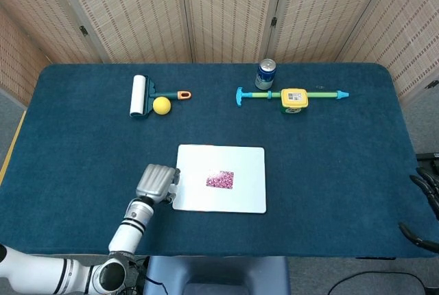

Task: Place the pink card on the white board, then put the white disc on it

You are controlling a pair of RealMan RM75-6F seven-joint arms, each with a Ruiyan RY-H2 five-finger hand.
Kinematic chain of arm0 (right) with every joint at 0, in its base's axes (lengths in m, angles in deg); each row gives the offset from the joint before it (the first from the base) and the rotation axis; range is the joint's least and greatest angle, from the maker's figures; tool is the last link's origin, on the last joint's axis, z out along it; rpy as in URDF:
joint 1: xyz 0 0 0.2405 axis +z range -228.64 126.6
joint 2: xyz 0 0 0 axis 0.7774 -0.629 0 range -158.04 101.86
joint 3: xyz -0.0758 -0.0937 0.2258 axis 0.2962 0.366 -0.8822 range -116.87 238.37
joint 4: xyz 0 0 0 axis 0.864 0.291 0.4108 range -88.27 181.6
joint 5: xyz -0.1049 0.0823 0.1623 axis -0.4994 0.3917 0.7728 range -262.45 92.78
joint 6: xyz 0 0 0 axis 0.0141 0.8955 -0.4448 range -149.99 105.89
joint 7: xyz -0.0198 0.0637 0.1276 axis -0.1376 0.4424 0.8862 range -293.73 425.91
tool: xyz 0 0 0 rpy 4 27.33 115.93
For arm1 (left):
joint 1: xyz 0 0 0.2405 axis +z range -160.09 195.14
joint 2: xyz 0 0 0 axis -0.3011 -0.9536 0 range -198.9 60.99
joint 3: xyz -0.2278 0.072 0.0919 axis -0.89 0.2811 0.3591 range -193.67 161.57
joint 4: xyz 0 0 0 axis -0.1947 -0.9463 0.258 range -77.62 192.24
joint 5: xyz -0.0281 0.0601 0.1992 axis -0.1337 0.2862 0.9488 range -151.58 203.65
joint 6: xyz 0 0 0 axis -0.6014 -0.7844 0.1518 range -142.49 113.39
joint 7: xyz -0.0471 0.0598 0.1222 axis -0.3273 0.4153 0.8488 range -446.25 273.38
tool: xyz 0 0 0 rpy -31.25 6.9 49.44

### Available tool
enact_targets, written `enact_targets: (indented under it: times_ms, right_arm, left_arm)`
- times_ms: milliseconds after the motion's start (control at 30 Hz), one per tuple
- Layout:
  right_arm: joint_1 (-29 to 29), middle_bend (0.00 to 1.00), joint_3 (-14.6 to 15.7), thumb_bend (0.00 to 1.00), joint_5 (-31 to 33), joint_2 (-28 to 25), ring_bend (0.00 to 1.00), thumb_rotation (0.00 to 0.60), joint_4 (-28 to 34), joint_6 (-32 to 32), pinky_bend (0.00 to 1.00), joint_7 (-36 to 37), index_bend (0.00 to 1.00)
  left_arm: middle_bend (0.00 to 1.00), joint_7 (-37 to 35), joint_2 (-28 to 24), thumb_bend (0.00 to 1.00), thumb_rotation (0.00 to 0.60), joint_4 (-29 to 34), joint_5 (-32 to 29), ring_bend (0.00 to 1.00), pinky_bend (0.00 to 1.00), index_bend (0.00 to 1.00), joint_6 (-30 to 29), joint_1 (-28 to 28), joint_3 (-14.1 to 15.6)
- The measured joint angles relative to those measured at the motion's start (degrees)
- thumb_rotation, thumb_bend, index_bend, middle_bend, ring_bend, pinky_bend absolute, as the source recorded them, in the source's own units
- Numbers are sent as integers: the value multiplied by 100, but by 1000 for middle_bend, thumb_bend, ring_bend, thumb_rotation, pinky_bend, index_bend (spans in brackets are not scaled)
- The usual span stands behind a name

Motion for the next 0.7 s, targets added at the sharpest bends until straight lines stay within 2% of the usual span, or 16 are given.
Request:
enact_targets:
  times_ms: [333,700]
  right_arm:
    - [-74,0,-178,204,419,27,0,600,-409,98,0,646,0]
    - [-93,0,-343,204,749,77,0,600,-604,314,0,927,0]
  left_arm:
    - [1000,476,711,331,600,-940,-772,950,1000,559,446,-1012,-430]
    - [1000,579,1124,332,600,-1745,-1326,951,1000,557,853,-1747,-675]
